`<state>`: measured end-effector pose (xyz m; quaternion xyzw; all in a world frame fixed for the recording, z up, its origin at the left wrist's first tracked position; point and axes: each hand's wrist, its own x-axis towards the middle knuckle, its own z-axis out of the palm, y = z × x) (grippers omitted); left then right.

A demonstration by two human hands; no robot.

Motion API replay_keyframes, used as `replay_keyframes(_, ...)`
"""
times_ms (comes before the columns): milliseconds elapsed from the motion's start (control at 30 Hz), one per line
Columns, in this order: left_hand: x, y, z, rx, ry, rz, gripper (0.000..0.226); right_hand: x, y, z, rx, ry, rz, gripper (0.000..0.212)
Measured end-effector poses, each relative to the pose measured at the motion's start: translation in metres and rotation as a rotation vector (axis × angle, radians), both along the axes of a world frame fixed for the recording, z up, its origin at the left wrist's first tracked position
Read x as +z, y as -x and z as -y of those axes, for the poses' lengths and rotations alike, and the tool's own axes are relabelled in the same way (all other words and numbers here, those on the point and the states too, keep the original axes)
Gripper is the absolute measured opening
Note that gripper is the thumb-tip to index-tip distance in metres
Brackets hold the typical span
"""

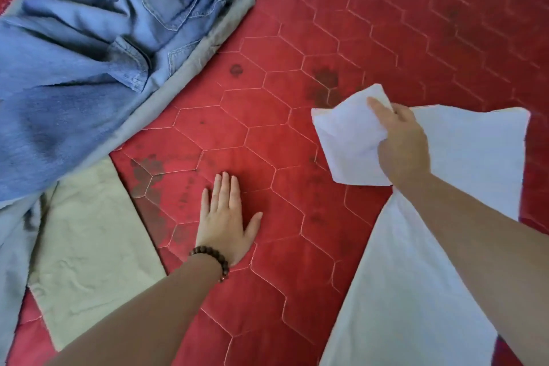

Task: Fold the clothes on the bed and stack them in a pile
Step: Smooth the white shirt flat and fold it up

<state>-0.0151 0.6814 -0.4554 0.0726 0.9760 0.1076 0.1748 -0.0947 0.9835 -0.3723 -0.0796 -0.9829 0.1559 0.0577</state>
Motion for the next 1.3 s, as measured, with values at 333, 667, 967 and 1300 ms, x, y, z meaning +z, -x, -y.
replay_keyframes(333, 0.015, -0.007, -0.224, -0.282, -0.165, 0.002, 0.098, 0.015, -0.100, -0.202, -0.420, 0.218, -0.046, 0.063)
replay_keyframes(667, -0.003, -0.023, -0.340, -0.468, -0.053, -0.060, 0.085, -0.031, -0.206, -0.314, -0.535, 0.039, 0.313, 0.069)
replay_keyframes(967, -0.014, -0.014, -0.346, -0.603, 0.095, -0.123, 0.068, -0.057, -0.206, -0.305, -0.203, -0.189, 0.476, 0.080)
replay_keyframes(1300, -0.031, -0.019, -0.339, -0.628, 0.033, -0.272, 0.064, -0.079, -0.146, -0.327, -0.372, -0.158, 0.412, 0.074)
